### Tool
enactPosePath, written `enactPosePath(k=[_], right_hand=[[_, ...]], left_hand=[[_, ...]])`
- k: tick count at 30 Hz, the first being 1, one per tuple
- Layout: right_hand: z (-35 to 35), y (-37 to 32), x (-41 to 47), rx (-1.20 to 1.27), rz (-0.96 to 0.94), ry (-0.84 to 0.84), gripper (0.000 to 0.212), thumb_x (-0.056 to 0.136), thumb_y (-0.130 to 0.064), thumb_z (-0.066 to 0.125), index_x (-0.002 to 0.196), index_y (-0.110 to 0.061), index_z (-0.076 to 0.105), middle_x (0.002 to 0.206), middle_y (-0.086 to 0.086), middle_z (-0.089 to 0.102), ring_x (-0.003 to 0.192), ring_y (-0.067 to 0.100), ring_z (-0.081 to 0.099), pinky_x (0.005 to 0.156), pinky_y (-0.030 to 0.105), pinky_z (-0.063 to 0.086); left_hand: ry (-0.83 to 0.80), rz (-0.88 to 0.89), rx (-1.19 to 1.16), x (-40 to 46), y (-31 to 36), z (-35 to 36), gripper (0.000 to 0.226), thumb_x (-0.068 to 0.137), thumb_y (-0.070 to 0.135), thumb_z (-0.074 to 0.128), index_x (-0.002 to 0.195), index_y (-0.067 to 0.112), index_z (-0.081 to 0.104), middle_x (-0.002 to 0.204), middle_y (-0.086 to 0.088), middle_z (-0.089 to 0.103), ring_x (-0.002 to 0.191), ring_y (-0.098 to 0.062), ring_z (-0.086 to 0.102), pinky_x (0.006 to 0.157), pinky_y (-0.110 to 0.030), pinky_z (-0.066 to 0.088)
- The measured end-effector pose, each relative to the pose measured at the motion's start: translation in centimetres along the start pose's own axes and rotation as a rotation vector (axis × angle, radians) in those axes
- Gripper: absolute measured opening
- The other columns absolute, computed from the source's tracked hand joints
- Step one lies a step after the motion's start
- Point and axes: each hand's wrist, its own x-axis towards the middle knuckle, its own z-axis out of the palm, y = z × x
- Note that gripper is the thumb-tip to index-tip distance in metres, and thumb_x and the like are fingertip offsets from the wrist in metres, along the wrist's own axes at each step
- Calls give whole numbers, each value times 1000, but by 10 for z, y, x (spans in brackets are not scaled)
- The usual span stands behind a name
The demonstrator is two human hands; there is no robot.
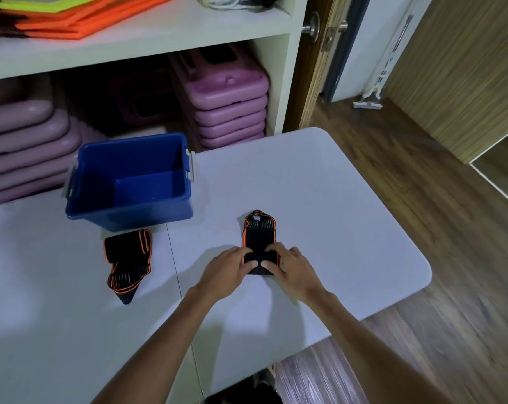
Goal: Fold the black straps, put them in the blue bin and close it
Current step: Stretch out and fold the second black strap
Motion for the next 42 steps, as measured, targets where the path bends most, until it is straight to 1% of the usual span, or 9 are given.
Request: enactPosePath(k=[5, 10, 15, 19, 22, 25, 29, 37, 42], right_hand=[[5, -3, 13, 150, 147, 31, 21, 96, -48, 42, 112, -34, 40, 91, 1, 58, 94, 21, 49, 72, 36, 46], [10, -8, 23, -111, 161, 114, 25, 99, -45, 38, 109, -25, 49, 96, 4, 59, 97, 26, 48, 76, 39, 49], [12, -2, 17, -434, -70, 252, 34, 96, -45, 40, 114, -26, 61, 114, 3, 52, 93, 26, 50, 71, 36, 48], [18, -2, 1, -445, -174, 231, 46, 83, -51, 52, 121, -24, 56, 116, -2, 58, 91, 24, 53, 68, 37, 49], [15, 2, 3, -453, -158, 202, 41, 80, -41, 65, 116, -24, 55, 117, -4, 57, 95, 25, 55, 70, 35, 49], [9, 4, 11, -407, -179, 183, 38, 85, -41, 62, 120, -26, 56, 116, -6, 58, 100, 23, 52, 75, 34, 46], [-7, 3, 25, -319, -159, 66, 38, 96, -44, 47, 129, -27, 52, 122, -5, 56, 110, 22, 43, 86, 35, 40], [-17, 1, 53, 198, 159, 73, 51, 91, -55, 49, 135, -35, 33, 107, 9, 61, 106, 23, 47, 88, 40, 48], [-16, -1, 67, 131, 255, 61, 59, 95, -50, 47, 147, -25, 32, 126, 5, 47, 123, 25, 33, 96, 38, 37]], left_hand=[[58, -206, -39, 14, 9, 5, 37, 96, 44, 43, 124, 21, 48, 103, -5, 67, 94, -25, 61, 77, -37, 48], [177, -245, 218, 21, 17, 13, 34, 97, 45, 42, 116, 17, 43, 97, -8, 68, 92, -30, 61, 69, -35, 41], [152, -325, 65, 22, 15, 8, 32, 94, 46, 47, 103, 16, 42, 91, -8, 65, 85, -32, 61, 66, -36, 44], [133, -438, -18, 26, 14, 6, 32, 90, 49, 52, 100, 19, 45, 92, -4, 64, 86, -29, 59, 70, -36, 45], [195, -303, 26, 22, 15, 4, 27, 91, 47, 52, 97, 21, 46, 93, 0, 59, 85, -26, 59, 66, -35, 46], [186, -39, 84, 4, 5, 9, 35, 90, 54, 49, 111, 26, 49, 107, 7, 47, 90, -15, 57, 64, -33, 47], [121, 74, 141, 4, -16, 9, 49, 88, 46, 58, 130, 26, 42, 129, 10, 37, 108, -14, 47, 72, -37, 53], [73, -174, -128, 51, -6, -10, 38, 86, 43, 62, 116, 20, 56, 102, 3, 62, 93, -19, 59, 79, -39, 51], [13, -311, -215, 71, -9, -12, 42, 76, 45, 68, 103, 19, 48, 93, -2, 66, 85, -23, 63, 77, -43, 53]])
